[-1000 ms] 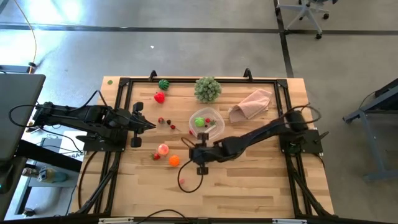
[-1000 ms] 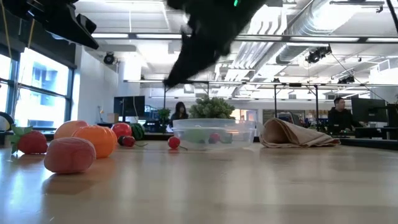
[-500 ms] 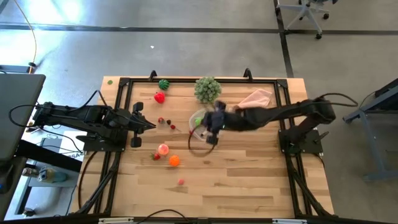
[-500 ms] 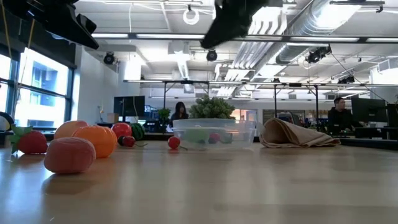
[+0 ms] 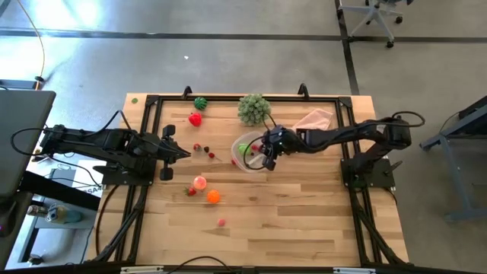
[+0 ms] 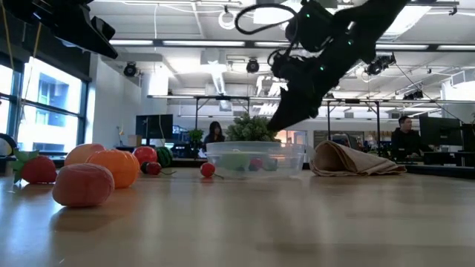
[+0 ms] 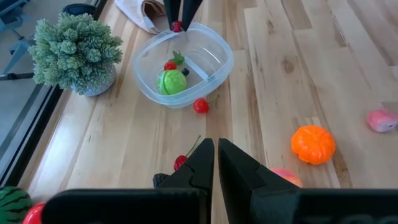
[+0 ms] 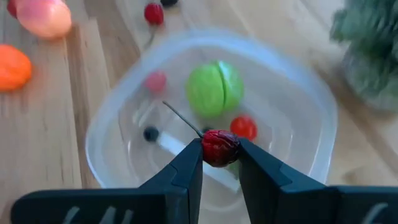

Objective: Pick and placing Produce into tupperware
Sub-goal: Put the bottom red cherry into the container, then put the bottom apricot into the container

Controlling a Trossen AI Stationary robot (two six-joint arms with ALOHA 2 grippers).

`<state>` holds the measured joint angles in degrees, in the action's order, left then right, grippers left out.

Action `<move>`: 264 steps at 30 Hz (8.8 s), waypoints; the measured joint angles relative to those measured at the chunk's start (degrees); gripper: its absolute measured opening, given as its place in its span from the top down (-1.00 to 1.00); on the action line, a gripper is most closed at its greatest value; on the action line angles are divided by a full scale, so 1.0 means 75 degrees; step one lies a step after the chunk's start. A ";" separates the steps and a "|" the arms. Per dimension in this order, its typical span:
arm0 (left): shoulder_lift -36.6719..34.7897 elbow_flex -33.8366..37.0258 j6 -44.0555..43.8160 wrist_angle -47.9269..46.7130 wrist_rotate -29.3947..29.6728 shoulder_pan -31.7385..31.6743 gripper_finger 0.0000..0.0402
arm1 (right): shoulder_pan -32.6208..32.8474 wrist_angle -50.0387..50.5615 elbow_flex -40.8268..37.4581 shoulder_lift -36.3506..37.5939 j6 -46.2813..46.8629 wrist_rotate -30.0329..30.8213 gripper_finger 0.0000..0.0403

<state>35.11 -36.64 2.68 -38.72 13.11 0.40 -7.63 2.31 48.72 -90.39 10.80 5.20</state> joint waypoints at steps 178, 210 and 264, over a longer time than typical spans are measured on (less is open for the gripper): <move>0.0003 -0.0001 -0.0001 -0.0009 -0.0001 0.0001 0.93 | 0.3907 -0.3498 0.4163 -0.5765 -0.0899 -0.0075 -0.09; 0.0002 -0.0001 0.0001 -0.0023 0.0001 0.0000 0.93 | 0.3886 -0.2235 0.4819 -0.6013 -0.0460 0.0098 0.10; 0.0000 -0.0001 0.0000 -0.0029 0.0000 0.0000 0.93 | 0.3697 -0.0500 0.4767 -0.4415 -0.1556 0.0743 0.39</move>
<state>35.11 -36.64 2.68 -38.94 13.11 0.40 20.10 -1.44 84.47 -123.50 -0.88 10.77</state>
